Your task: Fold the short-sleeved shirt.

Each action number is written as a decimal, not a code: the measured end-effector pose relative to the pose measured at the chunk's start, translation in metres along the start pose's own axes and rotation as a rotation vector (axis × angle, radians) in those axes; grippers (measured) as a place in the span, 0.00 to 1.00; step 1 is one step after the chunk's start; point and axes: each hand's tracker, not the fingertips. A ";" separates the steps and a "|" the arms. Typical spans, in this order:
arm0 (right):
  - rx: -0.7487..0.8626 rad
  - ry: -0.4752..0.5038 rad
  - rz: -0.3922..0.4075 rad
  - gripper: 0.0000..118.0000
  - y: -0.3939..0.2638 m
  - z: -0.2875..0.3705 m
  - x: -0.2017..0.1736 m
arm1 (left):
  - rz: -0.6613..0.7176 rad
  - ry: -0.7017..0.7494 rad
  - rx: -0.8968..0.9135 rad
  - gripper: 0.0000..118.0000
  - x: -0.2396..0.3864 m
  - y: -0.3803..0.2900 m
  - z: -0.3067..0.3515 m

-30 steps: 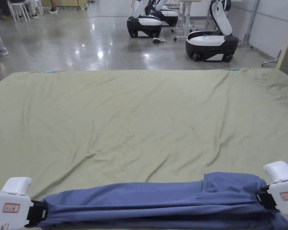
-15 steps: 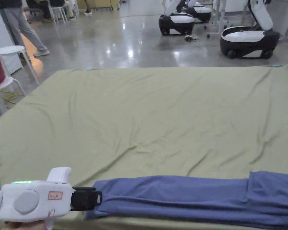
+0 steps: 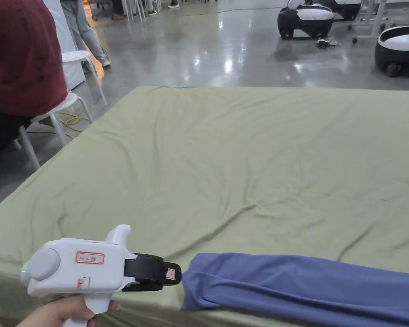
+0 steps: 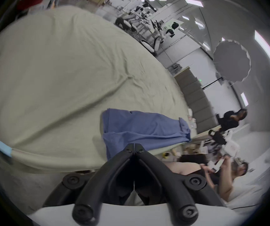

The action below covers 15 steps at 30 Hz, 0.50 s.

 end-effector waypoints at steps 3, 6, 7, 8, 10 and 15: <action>-0.002 0.023 0.000 0.01 0.001 0.001 -0.014 | 0.100 -0.114 0.019 0.60 -0.029 0.007 -0.016; -0.002 0.035 0.005 0.01 0.004 0.001 -0.025 | 0.120 -0.159 -0.074 0.99 -0.055 0.012 -0.041; -0.004 0.040 0.008 0.01 0.005 0.001 -0.028 | 0.136 -0.172 -0.074 1.00 -0.059 0.013 -0.050; -0.007 0.045 0.009 0.01 0.006 0.001 -0.032 | 0.143 -0.148 -0.081 1.00 -0.065 0.013 -0.060; -0.010 0.049 0.009 0.01 0.008 -0.003 -0.035 | 0.108 -0.197 -0.015 1.00 -0.066 0.012 -0.068; -0.007 0.073 -0.005 0.01 0.013 -0.014 -0.044 | 0.112 -0.221 -0.042 1.00 -0.048 0.025 -0.104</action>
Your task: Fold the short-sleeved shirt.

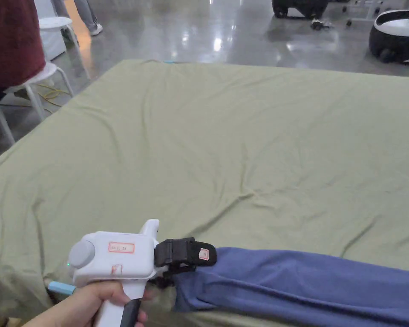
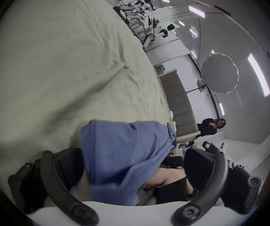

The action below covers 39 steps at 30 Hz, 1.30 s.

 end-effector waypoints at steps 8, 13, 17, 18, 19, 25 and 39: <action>-0.010 0.035 0.000 0.01 -0.004 -0.017 -0.007 | -0.157 0.268 -0.185 0.05 0.032 0.002 -0.028; -0.022 0.049 0.001 0.01 0.000 -0.019 -0.001 | -0.078 0.148 -0.123 0.05 0.041 0.019 -0.002; -0.015 0.058 0.041 0.01 0.009 -0.017 0.004 | -0.044 0.221 -0.107 0.05 0.049 0.034 0.015; -0.015 0.066 0.047 0.01 0.011 -0.017 0.006 | -0.044 0.258 -0.110 0.05 0.051 0.038 0.019; -0.009 0.069 0.054 0.01 0.014 -0.017 0.008 | -0.029 0.288 -0.112 0.05 0.052 0.043 0.024; 0.000 0.121 0.099 0.01 0.027 -0.023 0.023 | -0.026 0.491 -0.150 0.05 0.122 0.052 0.021; 0.021 0.184 0.124 0.01 0.028 0.013 0.082 | -0.208 0.632 -0.382 0.05 0.235 0.000 -0.206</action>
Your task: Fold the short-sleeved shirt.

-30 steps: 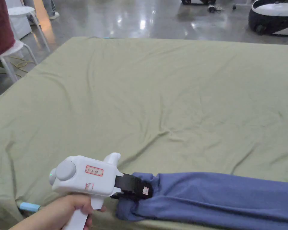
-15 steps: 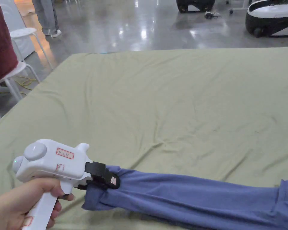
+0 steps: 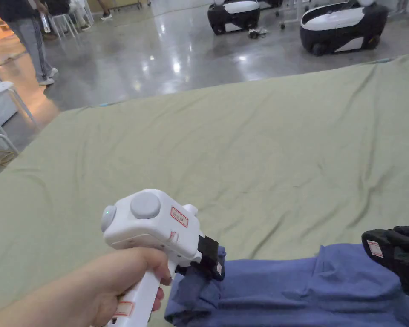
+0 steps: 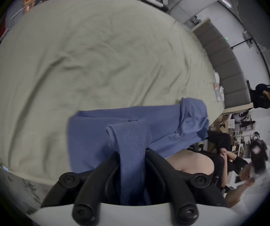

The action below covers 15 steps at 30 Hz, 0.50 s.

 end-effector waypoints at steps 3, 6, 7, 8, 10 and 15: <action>0.002 -0.030 -0.009 0.01 -0.012 0.018 0.013 | -0.001 -0.009 -0.033 0.35 0.019 0.003 -0.043; -0.004 -0.074 -0.033 0.01 -0.025 0.038 0.028 | -0.013 -0.084 -0.043 0.77 0.037 0.004 -0.053; -0.003 -0.085 -0.045 0.01 -0.030 0.043 0.032 | -0.016 -0.113 -0.051 0.77 0.043 0.005 -0.045; -0.003 -0.093 -0.058 0.01 -0.034 0.048 0.036 | -0.024 -0.144 -0.038 0.77 0.047 0.006 -0.036; -0.003 -0.109 -0.077 0.01 -0.040 0.054 0.042 | -0.067 -0.202 0.021 0.77 0.049 0.007 -0.001; 0.016 -0.104 -0.101 0.01 -0.046 0.059 0.041 | -0.114 0.085 0.161 0.22 0.039 0.002 0.018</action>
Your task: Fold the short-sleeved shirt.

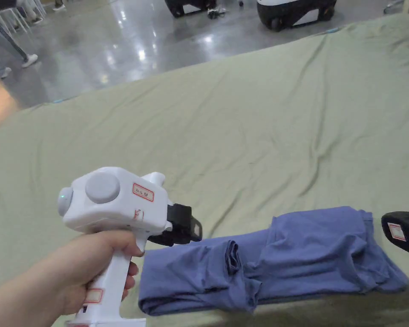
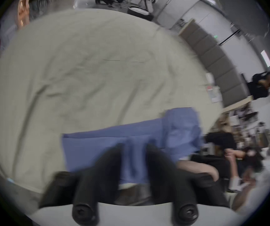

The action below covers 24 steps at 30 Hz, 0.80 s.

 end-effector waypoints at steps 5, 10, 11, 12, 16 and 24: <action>-0.004 -0.012 0.025 0.01 -0.006 0.003 -0.012 | -0.012 -0.017 -0.160 0.00 0.022 -0.031 -0.066; -0.020 -0.026 0.031 0.01 -0.006 0.006 -0.019 | -0.030 0.021 -0.131 0.00 0.049 -0.033 -0.109; -0.019 -0.029 0.032 0.01 -0.005 0.006 -0.022 | 0.023 0.005 -0.127 0.00 0.048 -0.029 -0.110; -0.015 -0.029 0.032 0.01 -0.003 0.008 -0.025 | 0.074 -0.033 -0.116 0.00 0.044 -0.023 -0.107; -0.008 -0.008 0.044 0.01 0.001 0.007 -0.038 | 0.050 -0.148 -0.119 0.00 0.033 -0.022 -0.074; -0.024 0.020 0.059 0.01 0.006 -0.007 -0.062 | 0.068 -0.468 0.143 0.00 -0.086 -0.047 0.045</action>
